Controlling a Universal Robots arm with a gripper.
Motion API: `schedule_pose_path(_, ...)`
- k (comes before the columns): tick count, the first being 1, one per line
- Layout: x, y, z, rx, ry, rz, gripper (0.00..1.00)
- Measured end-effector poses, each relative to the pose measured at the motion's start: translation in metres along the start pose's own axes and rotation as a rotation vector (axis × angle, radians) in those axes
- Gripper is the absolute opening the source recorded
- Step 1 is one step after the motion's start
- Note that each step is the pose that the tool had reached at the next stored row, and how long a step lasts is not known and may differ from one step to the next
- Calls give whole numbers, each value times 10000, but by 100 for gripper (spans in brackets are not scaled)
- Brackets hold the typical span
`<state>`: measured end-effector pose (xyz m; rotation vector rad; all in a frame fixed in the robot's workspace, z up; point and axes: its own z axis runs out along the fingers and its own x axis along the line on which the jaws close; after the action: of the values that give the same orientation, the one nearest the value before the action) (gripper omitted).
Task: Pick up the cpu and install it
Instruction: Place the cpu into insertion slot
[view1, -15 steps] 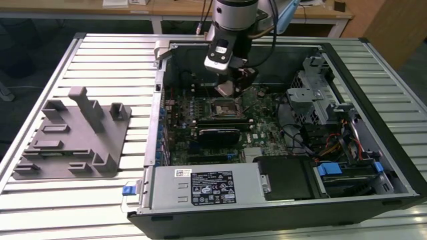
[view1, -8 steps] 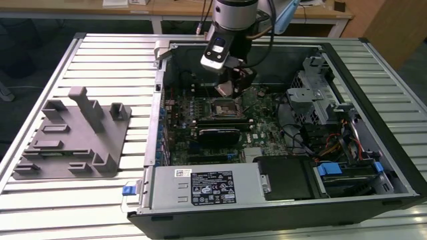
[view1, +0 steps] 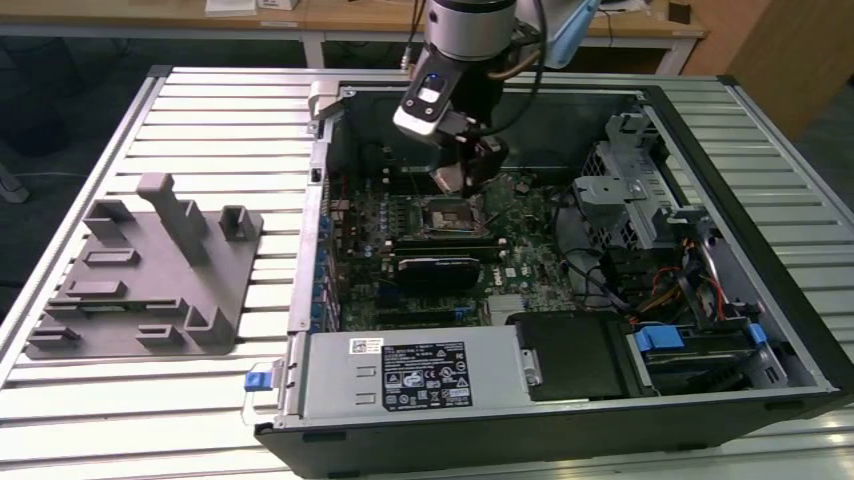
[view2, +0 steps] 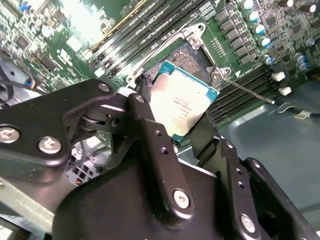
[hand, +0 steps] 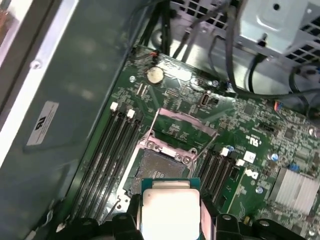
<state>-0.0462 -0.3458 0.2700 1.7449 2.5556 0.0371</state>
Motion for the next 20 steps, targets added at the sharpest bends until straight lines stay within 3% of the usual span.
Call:
schedule_pose_path(12, 0, 0, 3, 44, -80, 1742, 55)
schedule_pose_path(20, 0, 0, 4, 66, -120, 2591, 55)
